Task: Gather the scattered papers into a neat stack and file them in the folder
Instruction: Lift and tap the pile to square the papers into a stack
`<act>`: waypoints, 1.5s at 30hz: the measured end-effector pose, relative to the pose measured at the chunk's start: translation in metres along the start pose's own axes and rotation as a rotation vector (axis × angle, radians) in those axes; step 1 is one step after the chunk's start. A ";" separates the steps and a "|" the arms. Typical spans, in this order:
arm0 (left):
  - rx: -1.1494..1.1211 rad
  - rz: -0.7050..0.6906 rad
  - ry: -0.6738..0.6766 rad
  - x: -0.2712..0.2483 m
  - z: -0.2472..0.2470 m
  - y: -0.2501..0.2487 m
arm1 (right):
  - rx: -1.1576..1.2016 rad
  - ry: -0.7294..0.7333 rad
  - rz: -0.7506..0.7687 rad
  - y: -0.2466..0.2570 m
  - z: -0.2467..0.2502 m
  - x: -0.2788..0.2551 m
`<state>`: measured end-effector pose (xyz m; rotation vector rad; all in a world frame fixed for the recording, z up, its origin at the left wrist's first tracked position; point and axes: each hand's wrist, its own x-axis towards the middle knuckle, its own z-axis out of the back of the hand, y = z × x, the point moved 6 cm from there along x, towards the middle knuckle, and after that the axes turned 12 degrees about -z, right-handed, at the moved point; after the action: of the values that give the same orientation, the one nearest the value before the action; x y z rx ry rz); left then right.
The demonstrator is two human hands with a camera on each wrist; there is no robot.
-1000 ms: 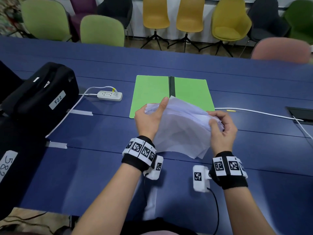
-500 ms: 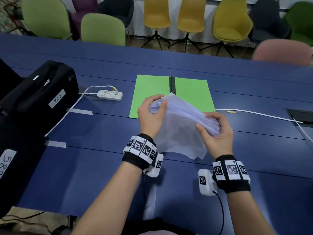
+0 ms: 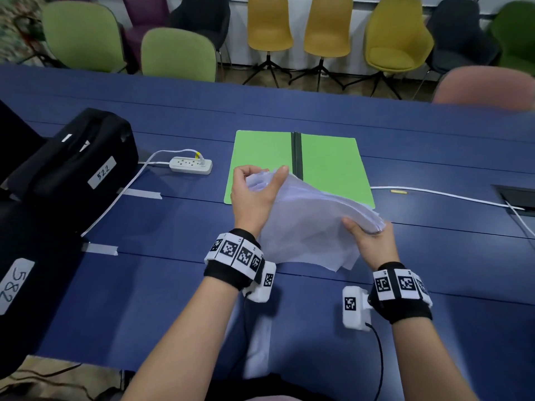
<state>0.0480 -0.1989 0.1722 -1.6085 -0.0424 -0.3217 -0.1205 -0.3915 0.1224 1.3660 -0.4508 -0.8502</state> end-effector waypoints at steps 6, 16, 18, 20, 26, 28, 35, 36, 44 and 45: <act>0.226 -0.001 -0.045 -0.003 0.000 0.000 | 0.038 0.028 -0.004 -0.002 0.003 -0.002; -0.071 -0.155 0.020 -0.009 0.009 -0.001 | 0.121 0.123 -0.043 -0.014 -0.003 -0.007; -0.031 -0.235 0.113 -0.015 0.004 -0.010 | 0.134 0.104 -0.055 -0.017 -0.002 -0.006; 0.008 -0.250 0.150 -0.016 0.001 -0.013 | 0.149 0.089 -0.063 -0.018 -0.002 -0.006; -0.157 -0.062 0.023 -0.002 0.015 -0.002 | 0.188 0.088 -0.066 -0.015 -0.005 -0.008; -0.126 -0.059 0.041 -0.002 0.014 0.003 | 0.189 0.094 -0.068 -0.016 -0.004 -0.008; -0.089 0.061 0.376 -0.014 0.000 0.025 | 0.120 0.028 -0.099 -0.021 -0.003 -0.002; -0.059 0.052 0.377 -0.014 0.002 0.025 | 0.139 0.001 -0.095 -0.018 -0.002 -0.001; 0.011 0.041 0.278 -0.013 0.021 0.035 | 0.260 0.025 -0.068 -0.002 -0.008 -0.012; 0.065 0.097 0.268 -0.016 0.023 0.042 | 0.193 0.044 -0.084 -0.009 -0.011 -0.012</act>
<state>0.0466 -0.1764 0.1270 -1.4865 0.2278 -0.4534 -0.1221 -0.3752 0.1136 1.5878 -0.4526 -0.8608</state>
